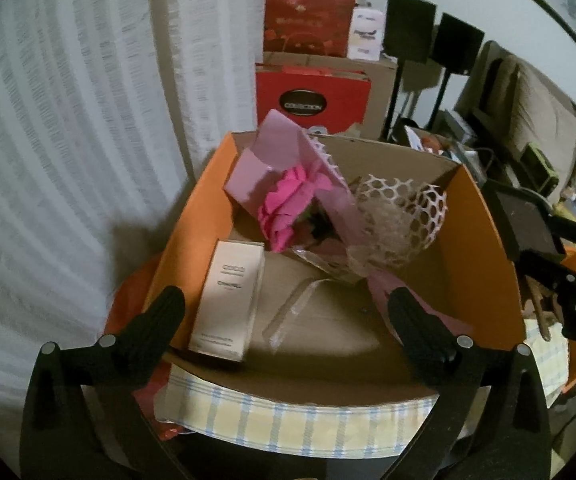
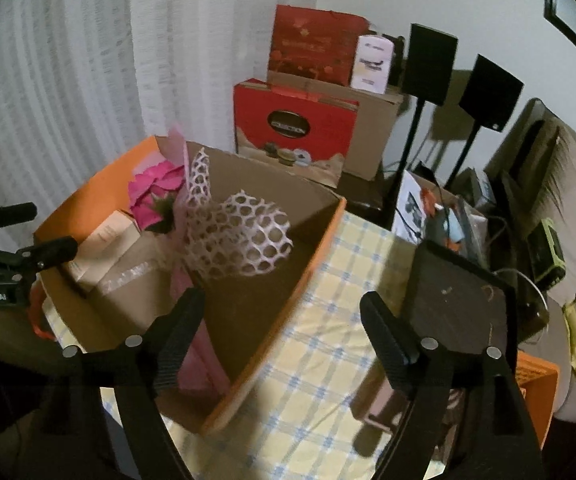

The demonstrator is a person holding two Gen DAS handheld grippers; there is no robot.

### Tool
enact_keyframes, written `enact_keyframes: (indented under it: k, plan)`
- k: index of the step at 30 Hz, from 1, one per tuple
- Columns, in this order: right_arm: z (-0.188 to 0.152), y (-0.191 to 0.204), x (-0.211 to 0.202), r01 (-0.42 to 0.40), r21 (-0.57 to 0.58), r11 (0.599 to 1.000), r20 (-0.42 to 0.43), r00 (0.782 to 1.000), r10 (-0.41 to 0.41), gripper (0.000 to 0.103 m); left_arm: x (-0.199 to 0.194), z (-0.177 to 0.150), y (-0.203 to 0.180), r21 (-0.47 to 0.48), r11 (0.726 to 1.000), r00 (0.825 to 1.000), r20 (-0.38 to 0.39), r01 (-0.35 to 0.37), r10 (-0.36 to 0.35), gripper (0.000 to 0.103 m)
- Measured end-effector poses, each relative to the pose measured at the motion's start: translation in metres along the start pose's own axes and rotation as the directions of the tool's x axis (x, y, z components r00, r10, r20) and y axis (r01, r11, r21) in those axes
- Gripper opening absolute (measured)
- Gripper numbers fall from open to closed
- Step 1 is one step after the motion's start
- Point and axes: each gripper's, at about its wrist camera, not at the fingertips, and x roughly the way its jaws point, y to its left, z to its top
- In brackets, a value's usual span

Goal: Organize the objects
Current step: 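Open both tools to release the items and withdraw from the box, then move both tools to the black tray on the table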

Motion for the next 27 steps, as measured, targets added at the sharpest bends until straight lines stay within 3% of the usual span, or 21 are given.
enact_keyframes:
  k: [15,27]
  plan:
    - [-0.038,-0.04,-0.021,0.071,0.095,0.993,-0.012,0.997,-0.07,0.087,-0.007,-0.01,-0.052,0.095,0.994,0.998,0.011,0.062,-0.064,0.102]
    - [-0.069,-0.097,-0.043,0.15,0.212,0.966,-0.017,0.989,-0.149,0.087,-0.007,-0.015,-0.109,0.146,0.975,0.986,-0.002,0.167,-0.169,0.102]
